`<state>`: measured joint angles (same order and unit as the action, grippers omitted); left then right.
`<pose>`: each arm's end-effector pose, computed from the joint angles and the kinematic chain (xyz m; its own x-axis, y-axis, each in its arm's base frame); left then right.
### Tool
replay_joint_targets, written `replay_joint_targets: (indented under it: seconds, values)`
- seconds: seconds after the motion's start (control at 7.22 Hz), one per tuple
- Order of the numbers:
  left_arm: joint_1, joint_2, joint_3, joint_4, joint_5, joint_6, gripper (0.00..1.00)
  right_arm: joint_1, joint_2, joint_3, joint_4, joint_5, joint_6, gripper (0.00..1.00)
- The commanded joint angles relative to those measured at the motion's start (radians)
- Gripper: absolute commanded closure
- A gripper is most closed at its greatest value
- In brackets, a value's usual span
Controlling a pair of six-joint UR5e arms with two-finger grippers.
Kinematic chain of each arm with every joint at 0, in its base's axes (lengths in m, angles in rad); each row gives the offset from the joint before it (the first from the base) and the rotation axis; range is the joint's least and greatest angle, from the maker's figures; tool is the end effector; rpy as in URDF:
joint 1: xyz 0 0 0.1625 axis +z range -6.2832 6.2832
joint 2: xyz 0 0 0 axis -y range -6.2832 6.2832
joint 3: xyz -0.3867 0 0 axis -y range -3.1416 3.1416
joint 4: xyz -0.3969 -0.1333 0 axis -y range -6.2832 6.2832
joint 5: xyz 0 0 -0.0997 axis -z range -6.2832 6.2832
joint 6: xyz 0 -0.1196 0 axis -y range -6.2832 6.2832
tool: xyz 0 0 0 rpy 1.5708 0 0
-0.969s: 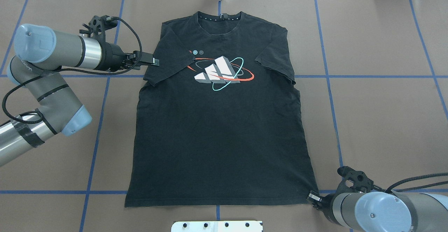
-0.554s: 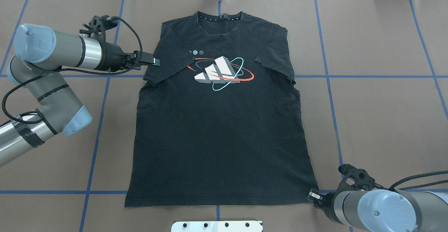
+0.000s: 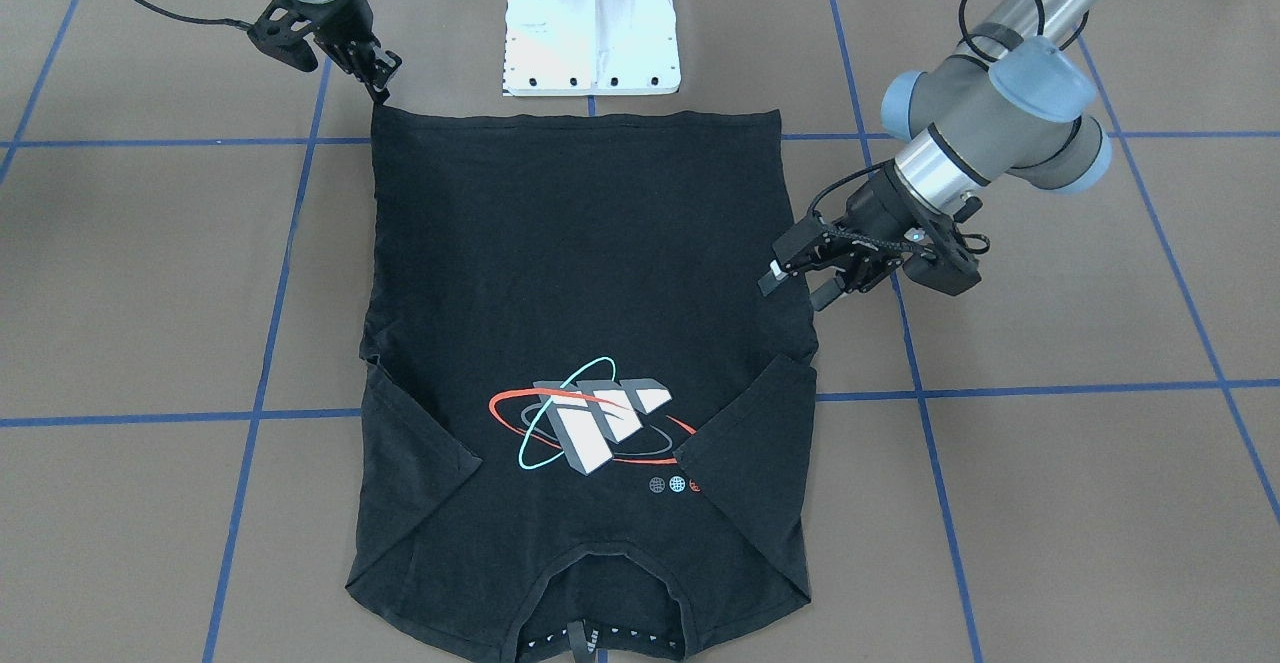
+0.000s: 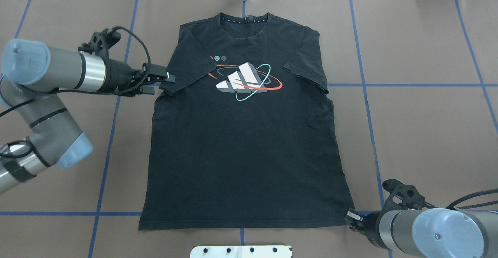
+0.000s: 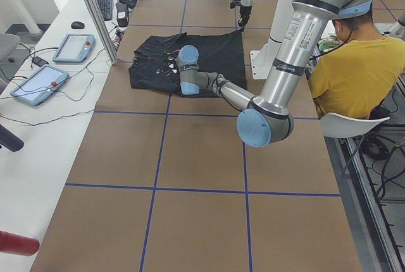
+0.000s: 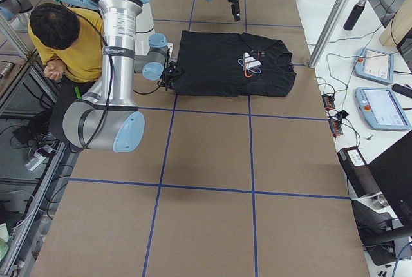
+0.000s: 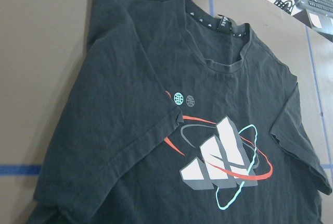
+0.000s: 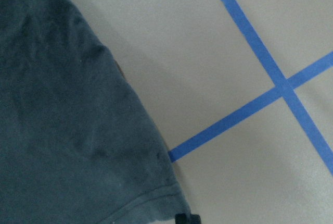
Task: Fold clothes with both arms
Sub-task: 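Move the left gripper down to the hem corner nearest the robot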
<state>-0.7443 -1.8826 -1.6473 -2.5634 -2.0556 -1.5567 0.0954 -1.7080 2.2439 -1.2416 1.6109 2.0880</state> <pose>0.3952 -0.4694 0.3023 0.1425 -0.1143 -0.9832 0.2608 0.9626 -0.0741 -0.4297 -0.1702 0.3445 0.5291 0.5469 0.6487 -0.3756 0.8365 -0.3990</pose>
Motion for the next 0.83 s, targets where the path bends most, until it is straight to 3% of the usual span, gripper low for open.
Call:
replay_joint_targets:
  seconds: [0.0,0.14,0.28,0.69]
  values:
    - [0.106,0.151,-0.206,0.182,0.009,-0.051,0.10,0.000,-0.002,0.020,-0.001,0.024,0.003,1.00]
    - [0.188,0.306,-0.335,0.181,0.099,-0.052,0.09,0.001,-0.004,0.029,-0.001,0.046,0.003,1.00]
    - [0.248,0.380,-0.386,0.180,0.164,-0.080,0.09,0.001,-0.009,0.031,-0.001,0.064,0.003,1.00]
    - [0.501,0.413,-0.397,0.184,0.391,-0.324,0.10,0.001,-0.009,0.037,-0.001,0.086,0.004,1.00]
